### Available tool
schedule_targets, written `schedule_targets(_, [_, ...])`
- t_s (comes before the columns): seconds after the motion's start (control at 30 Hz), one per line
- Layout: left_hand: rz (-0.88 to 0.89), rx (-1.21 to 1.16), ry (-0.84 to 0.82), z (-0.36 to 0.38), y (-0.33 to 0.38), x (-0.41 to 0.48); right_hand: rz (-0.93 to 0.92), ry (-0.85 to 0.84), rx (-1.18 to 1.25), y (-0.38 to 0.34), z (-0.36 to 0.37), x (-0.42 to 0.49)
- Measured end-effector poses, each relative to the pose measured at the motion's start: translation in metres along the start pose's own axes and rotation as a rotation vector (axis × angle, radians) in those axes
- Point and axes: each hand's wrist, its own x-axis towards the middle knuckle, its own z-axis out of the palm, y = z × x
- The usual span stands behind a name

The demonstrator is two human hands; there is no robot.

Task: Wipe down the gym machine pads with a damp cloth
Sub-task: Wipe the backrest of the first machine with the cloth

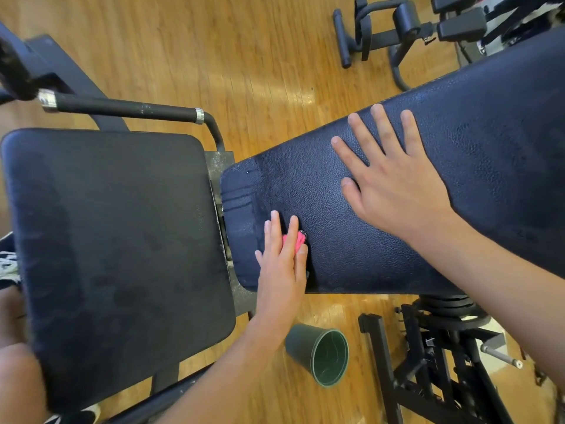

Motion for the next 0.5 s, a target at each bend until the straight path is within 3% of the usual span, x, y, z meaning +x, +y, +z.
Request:
schedule_targets(0.13, [-0.031, 0.032, 0.022, 0.012, -0.003, -0.006, 0.001, 0.004, 0.015, -0.001, 0.001, 0.002])
schedule_targets(0.33, [-0.03, 0.072, -0.072, 0.012, -0.024, -0.038, 0.005, -0.006, -0.009, -0.002, 0.002, 0.0])
schedule_targets(0.5, [0.001, -0.017, 0.011, 0.003, -0.018, -0.022, 0.005, -0.014, -0.013, -0.003, 0.0, 0.001])
